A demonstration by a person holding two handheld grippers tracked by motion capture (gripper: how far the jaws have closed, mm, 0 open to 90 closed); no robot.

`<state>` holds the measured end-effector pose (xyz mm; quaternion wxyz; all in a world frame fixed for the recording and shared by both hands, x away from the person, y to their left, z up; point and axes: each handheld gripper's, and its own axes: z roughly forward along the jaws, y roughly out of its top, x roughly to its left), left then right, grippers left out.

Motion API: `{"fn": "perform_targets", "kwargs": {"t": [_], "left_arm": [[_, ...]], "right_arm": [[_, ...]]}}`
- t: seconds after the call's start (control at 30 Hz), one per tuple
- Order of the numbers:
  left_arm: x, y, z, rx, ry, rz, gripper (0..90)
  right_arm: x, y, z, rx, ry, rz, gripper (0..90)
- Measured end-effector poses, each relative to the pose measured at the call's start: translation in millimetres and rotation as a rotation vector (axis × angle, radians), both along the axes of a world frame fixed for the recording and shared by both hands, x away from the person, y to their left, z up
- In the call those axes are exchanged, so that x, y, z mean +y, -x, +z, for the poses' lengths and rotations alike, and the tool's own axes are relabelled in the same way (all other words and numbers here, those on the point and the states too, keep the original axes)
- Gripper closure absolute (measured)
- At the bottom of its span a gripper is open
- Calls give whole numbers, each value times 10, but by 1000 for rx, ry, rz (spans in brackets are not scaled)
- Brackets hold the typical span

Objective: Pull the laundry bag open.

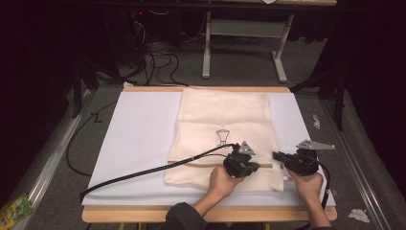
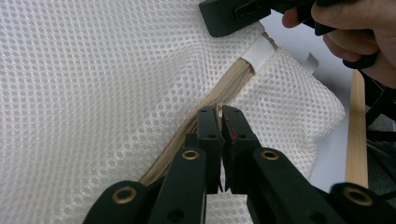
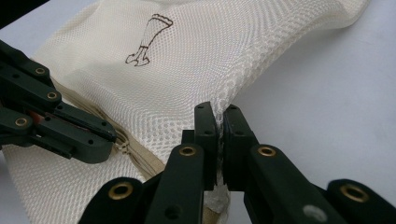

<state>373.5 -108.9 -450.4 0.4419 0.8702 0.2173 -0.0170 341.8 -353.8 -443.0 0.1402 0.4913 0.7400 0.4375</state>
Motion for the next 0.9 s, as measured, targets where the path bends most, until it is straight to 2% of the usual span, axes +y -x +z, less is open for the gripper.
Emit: {"fn": "perform_targets", "kwargs": {"t": [0.3,0.4,0.53,0.9], "left_arm": [[70,4,13,0,7,4,868],[85,15,23,-15,1,1,868],[116,8,31,-14,9,6,868],[140,51,28,-42,-8,2,868]], "right_arm": [[-3,-9,-19,1,2,8,875],[8,3,-19,2,2,2,874],[2,0,-28,0,-2,1,875],[18,7,-36,-3,5,6,875]]}}
